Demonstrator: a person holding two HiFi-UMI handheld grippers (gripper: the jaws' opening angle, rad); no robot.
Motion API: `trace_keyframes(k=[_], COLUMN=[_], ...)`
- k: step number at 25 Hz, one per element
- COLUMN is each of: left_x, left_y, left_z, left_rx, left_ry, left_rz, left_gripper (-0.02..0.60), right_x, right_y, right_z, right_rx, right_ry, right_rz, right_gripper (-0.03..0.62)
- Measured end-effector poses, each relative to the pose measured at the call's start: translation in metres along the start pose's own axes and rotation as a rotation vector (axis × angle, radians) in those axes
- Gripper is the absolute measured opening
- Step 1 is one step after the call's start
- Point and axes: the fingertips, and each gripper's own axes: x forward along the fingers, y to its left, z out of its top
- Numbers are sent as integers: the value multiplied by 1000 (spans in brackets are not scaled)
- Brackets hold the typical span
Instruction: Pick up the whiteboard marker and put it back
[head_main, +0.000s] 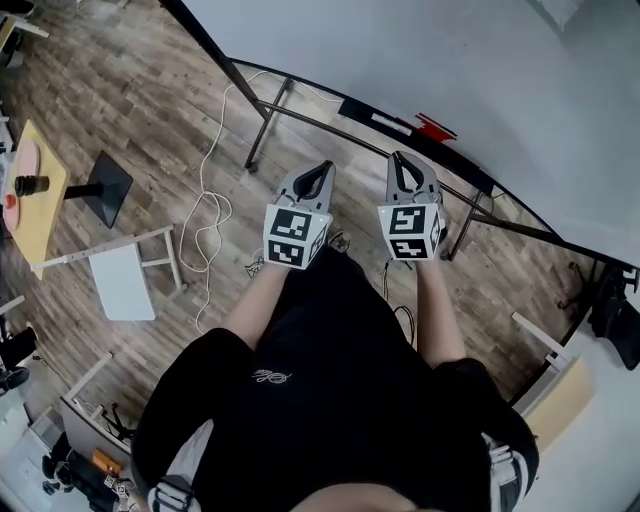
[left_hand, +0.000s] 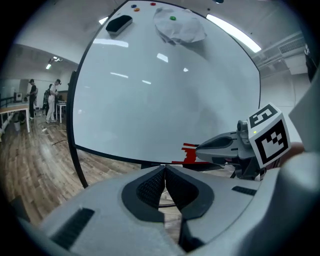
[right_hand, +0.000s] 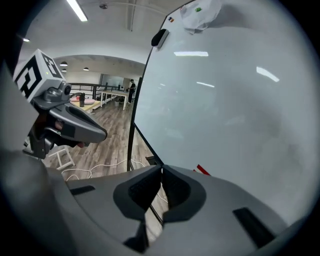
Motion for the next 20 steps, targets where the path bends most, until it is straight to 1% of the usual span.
trace_keyframes(k=[4, 7, 9, 11, 16, 17, 18, 20], left_x=[27, 35, 40, 46, 53, 54, 55, 56], left_y=[13, 26, 34, 42, 62, 65, 68, 74], left_z=[2, 5, 5, 1, -7, -9, -10, -12], left_rx=[-11, -45, -70, -86, -107, -111, -116, -127], left_ry=[21, 14, 9, 20, 44, 48, 51, 54], left_rz=[-27, -31, -38, -35, -24, -22, -20, -16], left_gripper=[8, 8, 8, 8, 8, 8, 8, 8], right_x=[37, 60, 73, 86, 114, 119, 123, 130], right_y=[-5, -5, -7, -8, -10, -8, -6, -4], right_z=[-1, -5, -11, -18, -32, -35, -37, -38], right_rx=[-61, -121, -142, -175, -331, -353, -364, -367], right_ry=[71, 125, 161, 207, 304, 319, 330, 345], right_rz=[35, 55, 69, 81, 65, 68, 75, 88], right_gripper=[5, 5, 5, 6, 7, 24, 73, 78])
